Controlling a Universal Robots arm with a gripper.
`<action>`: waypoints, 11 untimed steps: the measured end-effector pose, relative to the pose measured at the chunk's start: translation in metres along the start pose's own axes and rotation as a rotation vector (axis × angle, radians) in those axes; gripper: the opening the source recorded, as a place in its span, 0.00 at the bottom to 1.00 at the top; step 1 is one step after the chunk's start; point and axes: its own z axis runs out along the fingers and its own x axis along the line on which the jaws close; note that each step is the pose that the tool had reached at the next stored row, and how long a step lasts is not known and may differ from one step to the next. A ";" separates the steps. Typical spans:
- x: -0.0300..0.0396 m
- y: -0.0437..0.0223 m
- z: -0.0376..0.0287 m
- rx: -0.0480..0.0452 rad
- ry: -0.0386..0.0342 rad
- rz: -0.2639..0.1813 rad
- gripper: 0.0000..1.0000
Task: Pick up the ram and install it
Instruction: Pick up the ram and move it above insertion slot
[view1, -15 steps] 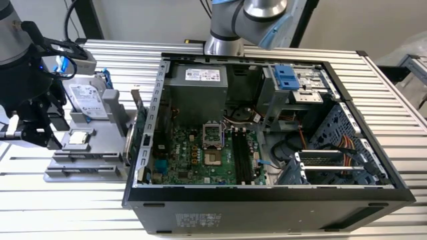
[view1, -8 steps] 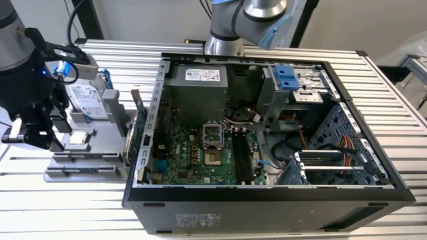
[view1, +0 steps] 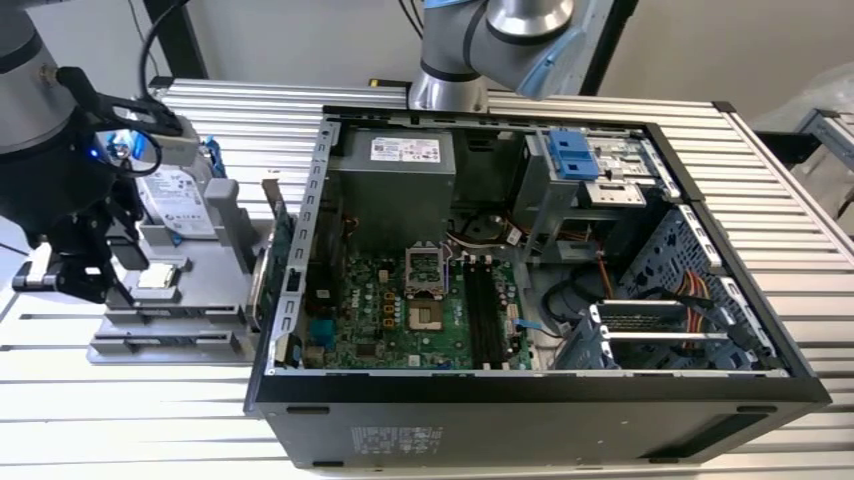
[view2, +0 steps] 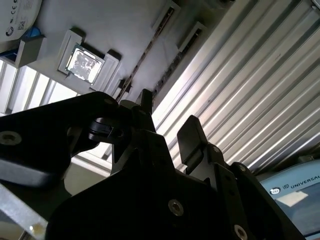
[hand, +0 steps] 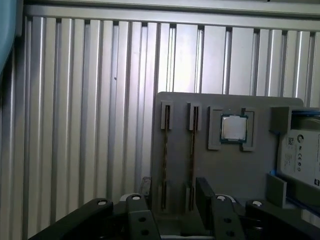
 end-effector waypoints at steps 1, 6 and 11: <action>0.0000 0.0000 0.0010 0.0000 0.0000 0.001 1.00; -0.0005 -0.0001 0.0050 0.0001 -0.0002 0.006 1.00; -0.0015 -0.0002 0.0090 0.0000 -0.0002 0.009 1.00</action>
